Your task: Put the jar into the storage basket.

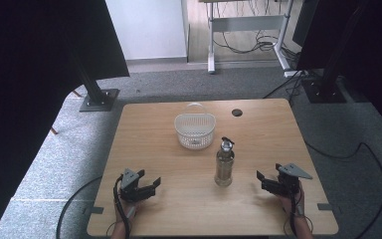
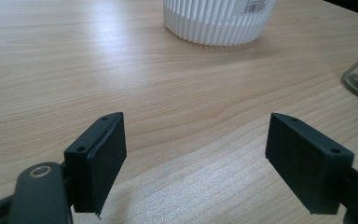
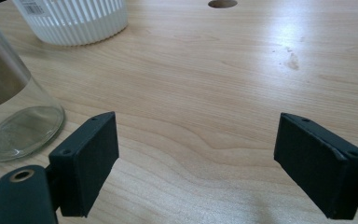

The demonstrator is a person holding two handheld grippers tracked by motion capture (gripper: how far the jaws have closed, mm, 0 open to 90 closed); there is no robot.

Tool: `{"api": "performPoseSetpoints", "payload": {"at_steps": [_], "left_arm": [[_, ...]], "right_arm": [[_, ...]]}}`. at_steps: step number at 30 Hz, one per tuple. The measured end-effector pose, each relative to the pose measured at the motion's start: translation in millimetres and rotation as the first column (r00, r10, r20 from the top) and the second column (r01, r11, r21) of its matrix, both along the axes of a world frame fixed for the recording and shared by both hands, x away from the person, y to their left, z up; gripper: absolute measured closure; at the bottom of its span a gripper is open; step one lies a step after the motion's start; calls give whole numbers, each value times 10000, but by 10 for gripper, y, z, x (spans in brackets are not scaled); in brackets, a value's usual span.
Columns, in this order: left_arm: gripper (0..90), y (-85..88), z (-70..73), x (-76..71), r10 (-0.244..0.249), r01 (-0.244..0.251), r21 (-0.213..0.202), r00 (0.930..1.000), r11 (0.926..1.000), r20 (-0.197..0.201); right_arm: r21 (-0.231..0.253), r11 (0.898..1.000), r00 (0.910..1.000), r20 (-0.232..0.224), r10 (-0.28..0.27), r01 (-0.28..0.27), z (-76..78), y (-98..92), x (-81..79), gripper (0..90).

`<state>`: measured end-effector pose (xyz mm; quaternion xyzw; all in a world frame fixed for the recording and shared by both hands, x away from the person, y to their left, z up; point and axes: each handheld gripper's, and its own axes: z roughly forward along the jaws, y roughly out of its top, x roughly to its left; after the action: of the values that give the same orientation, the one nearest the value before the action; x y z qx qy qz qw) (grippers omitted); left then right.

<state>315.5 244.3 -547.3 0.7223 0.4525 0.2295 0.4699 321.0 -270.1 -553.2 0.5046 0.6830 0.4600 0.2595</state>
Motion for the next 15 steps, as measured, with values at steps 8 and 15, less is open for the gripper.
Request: {"api": "performPoseSetpoints", "payload": {"at_steps": [8,15], "left_arm": [[196,-2,0,3,2,-2,32,10000,10000,-2],[195,-3,0,5,2,-2,50,10000,10000,-15]], "right_arm": [[-136,9999,10000,-88,14,-15,0,14,9,125],[-182,9998,9999,-161,-58,55,-1,9,20,119]]}}
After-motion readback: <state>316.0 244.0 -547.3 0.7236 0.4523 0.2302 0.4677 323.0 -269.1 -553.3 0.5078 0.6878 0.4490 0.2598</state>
